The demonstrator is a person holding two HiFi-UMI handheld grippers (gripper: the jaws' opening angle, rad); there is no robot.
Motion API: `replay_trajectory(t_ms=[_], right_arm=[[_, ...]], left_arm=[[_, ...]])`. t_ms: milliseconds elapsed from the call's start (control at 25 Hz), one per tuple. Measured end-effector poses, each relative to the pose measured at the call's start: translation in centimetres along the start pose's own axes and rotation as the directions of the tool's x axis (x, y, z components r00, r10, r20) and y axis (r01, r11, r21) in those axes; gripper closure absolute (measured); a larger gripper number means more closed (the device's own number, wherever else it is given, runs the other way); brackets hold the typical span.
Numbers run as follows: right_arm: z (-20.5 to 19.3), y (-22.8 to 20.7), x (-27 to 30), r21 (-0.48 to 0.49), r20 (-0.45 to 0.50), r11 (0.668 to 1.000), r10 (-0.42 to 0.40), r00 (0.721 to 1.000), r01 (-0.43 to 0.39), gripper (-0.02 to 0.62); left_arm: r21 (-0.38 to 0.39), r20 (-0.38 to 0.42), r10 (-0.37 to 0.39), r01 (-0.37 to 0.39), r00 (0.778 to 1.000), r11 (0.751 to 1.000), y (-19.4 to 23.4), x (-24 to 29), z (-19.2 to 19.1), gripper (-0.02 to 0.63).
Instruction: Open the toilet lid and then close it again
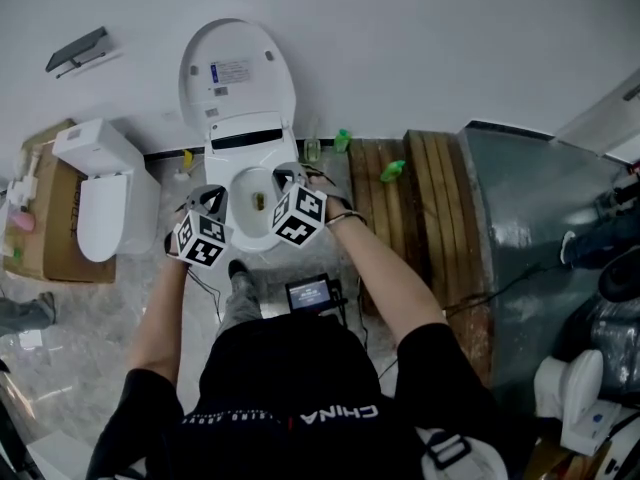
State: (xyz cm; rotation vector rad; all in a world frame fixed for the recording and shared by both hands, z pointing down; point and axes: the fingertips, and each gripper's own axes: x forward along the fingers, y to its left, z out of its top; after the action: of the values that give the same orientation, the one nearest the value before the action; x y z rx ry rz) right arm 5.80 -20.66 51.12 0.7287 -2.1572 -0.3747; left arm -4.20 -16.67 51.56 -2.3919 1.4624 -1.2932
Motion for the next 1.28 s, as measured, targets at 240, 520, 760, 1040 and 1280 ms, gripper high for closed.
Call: replay_trajectory(t_ms=[240,520,760,1040,1280], right_arm=[[0.4,-1.6,4.0,0.019,-0.037,1.0,-0.006,0.999,0.007,0.581],[4.3,-4.8,9.3,0.049,-0.073,0.998,-0.022,0.997,0.026,0.581],[7.0,-5.9,13.7,0.059,-0.117,0.998,-0.026,0.993,0.033,0.58],[9.7,-6.1,17.4,0.068,-0.156,0.996,-0.043,0.987,0.054,0.581],[9.9,-6.4,19.3,0.081,-0.166,0.996,-0.033,0.986,0.047,0.581]], left_arm=[[0.006,0.013,-0.029,0.029,0.999,1.0,3.1,3.3,-0.8,0.595],[0.023,0.038,-0.083,0.082,0.996,0.996,9.8,7.5,-1.5,0.595],[0.054,0.059,-0.125,0.122,0.99,0.991,14.9,9.7,-2.4,0.595],[0.086,0.07,-0.178,0.172,0.982,0.981,18.3,11.5,-4.2,0.595],[0.089,0.069,-0.191,0.185,0.979,0.979,19.6,13.1,-4.3,0.595]])
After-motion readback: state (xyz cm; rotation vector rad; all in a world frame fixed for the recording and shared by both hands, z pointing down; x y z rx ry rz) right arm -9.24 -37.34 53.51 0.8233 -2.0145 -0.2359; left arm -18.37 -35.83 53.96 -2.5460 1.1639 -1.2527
